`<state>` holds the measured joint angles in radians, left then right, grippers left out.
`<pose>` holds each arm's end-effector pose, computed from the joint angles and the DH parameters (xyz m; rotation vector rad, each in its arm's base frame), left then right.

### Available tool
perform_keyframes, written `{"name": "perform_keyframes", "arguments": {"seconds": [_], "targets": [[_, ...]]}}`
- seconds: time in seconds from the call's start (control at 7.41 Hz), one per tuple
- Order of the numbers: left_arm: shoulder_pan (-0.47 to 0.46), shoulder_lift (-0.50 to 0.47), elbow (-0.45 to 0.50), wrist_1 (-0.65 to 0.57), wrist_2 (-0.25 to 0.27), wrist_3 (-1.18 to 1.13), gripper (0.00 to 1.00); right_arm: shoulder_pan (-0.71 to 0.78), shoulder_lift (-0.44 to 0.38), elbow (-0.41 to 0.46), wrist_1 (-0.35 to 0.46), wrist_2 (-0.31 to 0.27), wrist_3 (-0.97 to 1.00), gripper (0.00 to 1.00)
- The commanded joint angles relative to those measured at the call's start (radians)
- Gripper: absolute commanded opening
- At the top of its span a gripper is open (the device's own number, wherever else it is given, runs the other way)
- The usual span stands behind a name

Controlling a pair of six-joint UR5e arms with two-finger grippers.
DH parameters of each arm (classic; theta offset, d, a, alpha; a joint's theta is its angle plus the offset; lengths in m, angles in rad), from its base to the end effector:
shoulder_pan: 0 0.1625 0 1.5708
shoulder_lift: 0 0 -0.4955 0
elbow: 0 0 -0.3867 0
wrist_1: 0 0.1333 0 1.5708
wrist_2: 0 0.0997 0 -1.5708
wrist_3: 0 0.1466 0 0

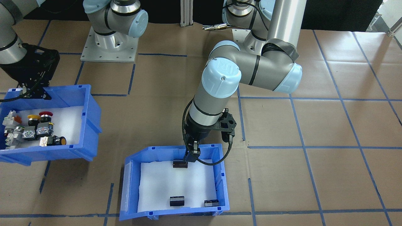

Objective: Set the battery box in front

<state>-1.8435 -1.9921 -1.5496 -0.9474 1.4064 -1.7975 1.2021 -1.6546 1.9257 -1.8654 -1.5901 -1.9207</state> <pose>-0.3368 -0.6203 0.3451 1.9603 -2.0910 -0.0390 -0.0348 -0.4521 0.4085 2.1796 -2.2215 -0.0122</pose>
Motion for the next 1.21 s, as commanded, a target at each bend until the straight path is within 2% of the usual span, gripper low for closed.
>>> {"name": "perform_keyframes", "arguments": {"seconds": [0.0, 0.27, 0.54, 0.67, 0.81, 0.94, 1.08], "targets": [[0.045, 0.111, -0.016, -0.15, 0.077, 0.352, 0.79, 0.023, -0.069, 0.097, 0.008, 0.001, 0.055, 0.0], [0.096, 0.206, -0.061, -0.238, 0.078, 0.685, 0.87, 0.028, -0.146, 0.18, -0.001, 0.004, 0.052, 0.0], [0.177, 0.298, -0.07, -0.418, 0.08, 1.032, 1.0, 0.12, -0.163, 0.206, -0.012, -0.001, 0.066, 0.0], [0.216, 0.326, -0.069, -0.479, 0.089, 1.172, 0.99, 0.169, -0.163, 0.211, -0.023, -0.002, 0.1, 0.0], [0.236, 0.349, -0.067, -0.488, 0.138, 1.34, 1.0, 0.224, -0.163, 0.225, -0.023, -0.007, 0.158, 0.0], [0.239, 0.363, -0.069, -0.485, 0.147, 1.482, 1.0, 0.281, -0.163, 0.252, -0.031, -0.011, 0.211, 0.0], [0.242, 0.365, -0.069, -0.482, 0.149, 1.557, 1.0, 0.319, -0.166, 0.289, -0.099, -0.011, 0.264, 0.0]]}}
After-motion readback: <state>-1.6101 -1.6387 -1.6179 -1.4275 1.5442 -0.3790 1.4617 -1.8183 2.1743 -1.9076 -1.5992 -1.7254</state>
